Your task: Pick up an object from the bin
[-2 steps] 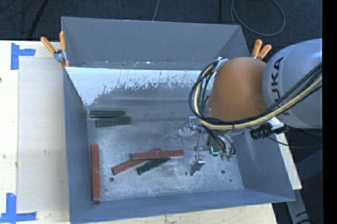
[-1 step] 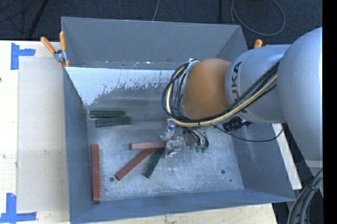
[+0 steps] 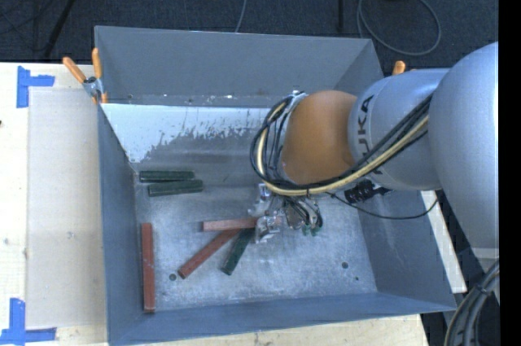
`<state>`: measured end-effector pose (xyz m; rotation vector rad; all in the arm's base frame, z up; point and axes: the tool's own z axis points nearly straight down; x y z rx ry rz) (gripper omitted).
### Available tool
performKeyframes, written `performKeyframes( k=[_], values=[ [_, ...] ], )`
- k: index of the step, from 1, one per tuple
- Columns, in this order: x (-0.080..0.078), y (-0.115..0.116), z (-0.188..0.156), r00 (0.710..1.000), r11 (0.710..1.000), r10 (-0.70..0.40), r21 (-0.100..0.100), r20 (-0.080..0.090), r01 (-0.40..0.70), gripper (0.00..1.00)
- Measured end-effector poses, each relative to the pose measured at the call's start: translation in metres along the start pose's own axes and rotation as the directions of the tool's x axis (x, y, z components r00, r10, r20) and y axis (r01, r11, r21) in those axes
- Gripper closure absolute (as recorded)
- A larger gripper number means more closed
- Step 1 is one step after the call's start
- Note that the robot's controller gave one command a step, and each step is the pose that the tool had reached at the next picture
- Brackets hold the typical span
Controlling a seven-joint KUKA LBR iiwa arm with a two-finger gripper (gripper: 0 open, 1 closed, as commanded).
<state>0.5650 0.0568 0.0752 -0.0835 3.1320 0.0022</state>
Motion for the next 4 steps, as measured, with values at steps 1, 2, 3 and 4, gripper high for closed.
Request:
performKeyframes(
  k=[1, 2, 3, 4],
  values=[
    [0.003, -0.012, -0.113, 0.995, 0.995, 0.095, 0.002, -0.008, -0.095, 1.0],
    [0.003, -0.012, -0.113, 0.995, 0.995, 0.095, 0.002, -0.008, -0.095, 1.0],
    [0.002, -0.008, -0.11, 0.995, 0.995, 0.103, 0.002, -0.009, -0.103, 1.0],
    [0.006, -0.012, -0.128, 0.994, 0.994, 0.113, 0.002, -0.01, -0.113, 1.0]
  ],
)
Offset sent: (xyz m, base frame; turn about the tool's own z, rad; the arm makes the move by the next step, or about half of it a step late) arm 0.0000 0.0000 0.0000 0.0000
